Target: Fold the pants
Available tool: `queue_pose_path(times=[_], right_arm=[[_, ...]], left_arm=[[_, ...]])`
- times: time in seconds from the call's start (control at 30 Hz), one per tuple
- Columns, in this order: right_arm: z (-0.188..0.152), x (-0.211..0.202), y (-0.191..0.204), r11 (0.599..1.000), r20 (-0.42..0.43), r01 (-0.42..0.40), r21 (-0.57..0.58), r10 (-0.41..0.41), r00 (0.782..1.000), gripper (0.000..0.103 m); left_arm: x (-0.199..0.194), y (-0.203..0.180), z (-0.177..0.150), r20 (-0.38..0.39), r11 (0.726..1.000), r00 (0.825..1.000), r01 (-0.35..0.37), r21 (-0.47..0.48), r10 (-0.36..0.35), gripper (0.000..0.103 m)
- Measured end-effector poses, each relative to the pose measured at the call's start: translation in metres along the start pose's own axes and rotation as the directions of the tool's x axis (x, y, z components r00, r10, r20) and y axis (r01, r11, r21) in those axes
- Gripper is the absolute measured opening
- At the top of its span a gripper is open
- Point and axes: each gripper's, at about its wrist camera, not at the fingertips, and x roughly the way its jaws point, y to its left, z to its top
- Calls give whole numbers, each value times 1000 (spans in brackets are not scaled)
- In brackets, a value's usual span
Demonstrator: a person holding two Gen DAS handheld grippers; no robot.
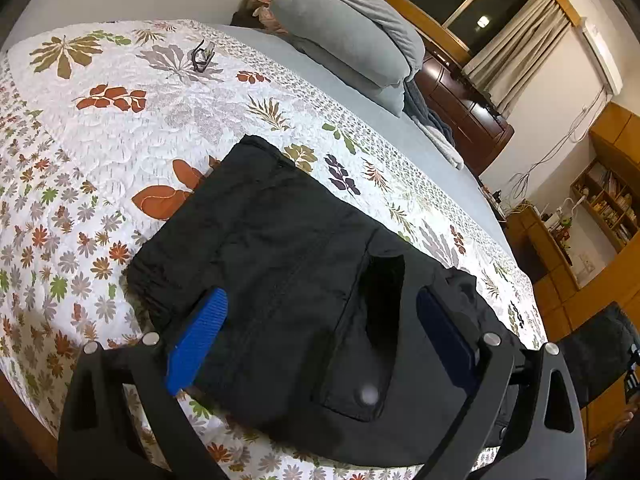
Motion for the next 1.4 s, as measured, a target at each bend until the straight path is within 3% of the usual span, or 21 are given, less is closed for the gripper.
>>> queue_pose_path(times=[0.77, 1.4], right_arm=[[-40, 42, 99, 963, -82, 58, -264, -82, 993, 17], [-91, 84, 141, 920, -161, 42, -391, -113, 980, 17]], left_arm=[[-4, 3, -2, 5, 1000, 1000, 9, -13, -9, 95], [-6, 4, -4, 0, 1000, 1000, 20, -17, -20, 95]])
